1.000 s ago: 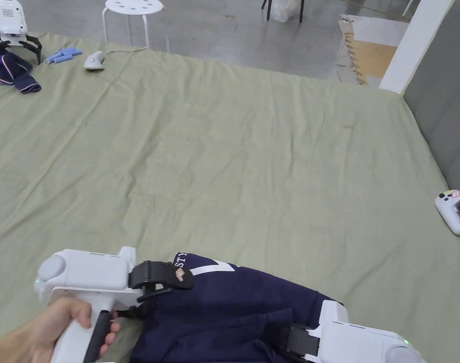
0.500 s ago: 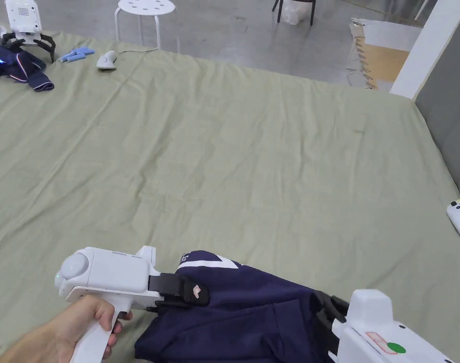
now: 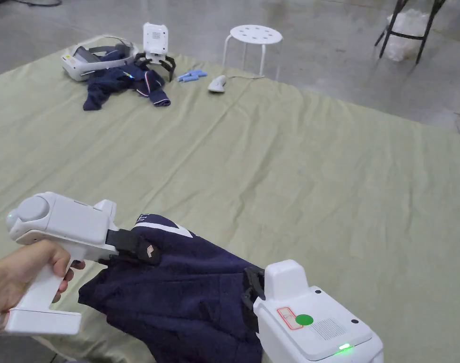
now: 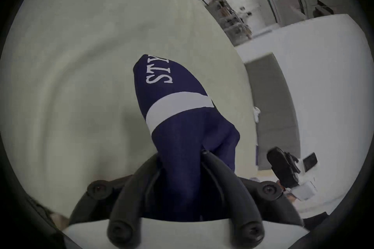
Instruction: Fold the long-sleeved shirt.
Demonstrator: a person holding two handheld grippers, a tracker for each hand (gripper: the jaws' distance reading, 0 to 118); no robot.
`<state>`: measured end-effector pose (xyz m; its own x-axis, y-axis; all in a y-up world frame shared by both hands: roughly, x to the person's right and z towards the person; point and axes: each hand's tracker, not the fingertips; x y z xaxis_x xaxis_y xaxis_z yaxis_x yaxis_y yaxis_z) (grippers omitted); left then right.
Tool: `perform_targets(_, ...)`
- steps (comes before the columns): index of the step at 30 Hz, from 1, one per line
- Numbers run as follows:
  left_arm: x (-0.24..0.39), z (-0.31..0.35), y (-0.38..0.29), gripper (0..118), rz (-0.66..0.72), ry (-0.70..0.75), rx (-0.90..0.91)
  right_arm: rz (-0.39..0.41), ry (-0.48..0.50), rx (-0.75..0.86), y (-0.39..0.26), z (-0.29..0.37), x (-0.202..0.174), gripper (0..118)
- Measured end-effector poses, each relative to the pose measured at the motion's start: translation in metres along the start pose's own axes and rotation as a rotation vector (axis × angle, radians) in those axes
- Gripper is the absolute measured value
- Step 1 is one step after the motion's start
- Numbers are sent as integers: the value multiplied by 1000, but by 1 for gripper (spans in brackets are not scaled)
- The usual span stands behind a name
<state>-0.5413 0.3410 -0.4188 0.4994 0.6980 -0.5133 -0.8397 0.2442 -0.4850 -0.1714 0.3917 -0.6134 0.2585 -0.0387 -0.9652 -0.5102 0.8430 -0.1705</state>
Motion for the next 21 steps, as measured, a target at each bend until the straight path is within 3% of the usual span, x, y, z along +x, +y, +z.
perform_targets(6,-73,70,53,21,25,134,68,21,73,-10,27,-72,-39,0)
perform_targets(13,-71,82,40,24,86,345,134,12,110,-32,30,-99,-55,0)
perform_targets(14,-69,76,33,36,78,394,129,7,113,-33,28,-100,-54,0)
perform_targets(15,-72,67,27,60,57,459,148,3,120,-38,26,-100,-54,0)
perform_targets(16,-68,63,18,92,61,444,107,-3,126,-46,25,-98,-53,0)
perform_targets(17,-63,64,13,107,22,449,115,-6,125,-47,24,-95,-52,0)
perform_targets(18,-55,70,7,111,23,448,160,-6,124,-44,24,-90,-49,0)
perform_targets(21,-12,90,-7,108,-31,564,332,-28,110,-20,26,-70,-37,0)
